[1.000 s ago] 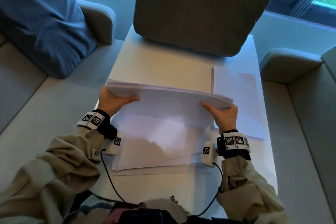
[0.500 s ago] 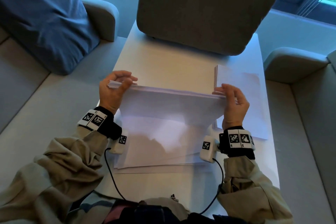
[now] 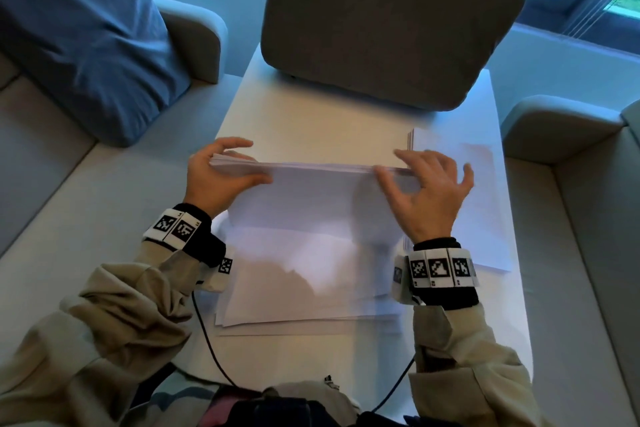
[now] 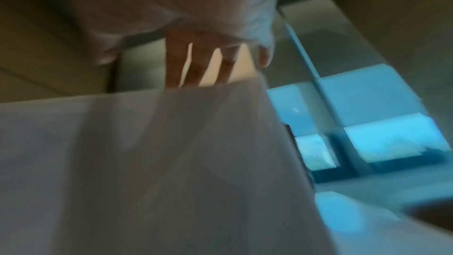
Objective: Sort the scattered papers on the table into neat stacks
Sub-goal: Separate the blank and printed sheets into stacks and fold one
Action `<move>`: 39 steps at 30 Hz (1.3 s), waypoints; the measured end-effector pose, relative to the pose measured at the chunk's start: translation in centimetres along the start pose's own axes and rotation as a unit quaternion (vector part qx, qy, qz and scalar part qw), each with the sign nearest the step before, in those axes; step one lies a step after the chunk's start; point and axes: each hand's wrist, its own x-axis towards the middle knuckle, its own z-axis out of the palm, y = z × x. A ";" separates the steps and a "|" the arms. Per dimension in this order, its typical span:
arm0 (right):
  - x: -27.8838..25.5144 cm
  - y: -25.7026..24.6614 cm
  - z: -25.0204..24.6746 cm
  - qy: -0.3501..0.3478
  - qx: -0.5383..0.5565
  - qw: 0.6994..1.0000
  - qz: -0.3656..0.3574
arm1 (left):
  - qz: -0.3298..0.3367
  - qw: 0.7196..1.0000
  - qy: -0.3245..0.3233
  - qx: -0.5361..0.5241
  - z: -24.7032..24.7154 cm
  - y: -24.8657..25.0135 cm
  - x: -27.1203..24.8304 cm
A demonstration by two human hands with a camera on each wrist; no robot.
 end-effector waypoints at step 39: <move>1.0 -2.8 -4.1 0.002 0.485 0.851 0.203 | 0.016 0.997 0.001 -0.072 6.0 8.6 -2.2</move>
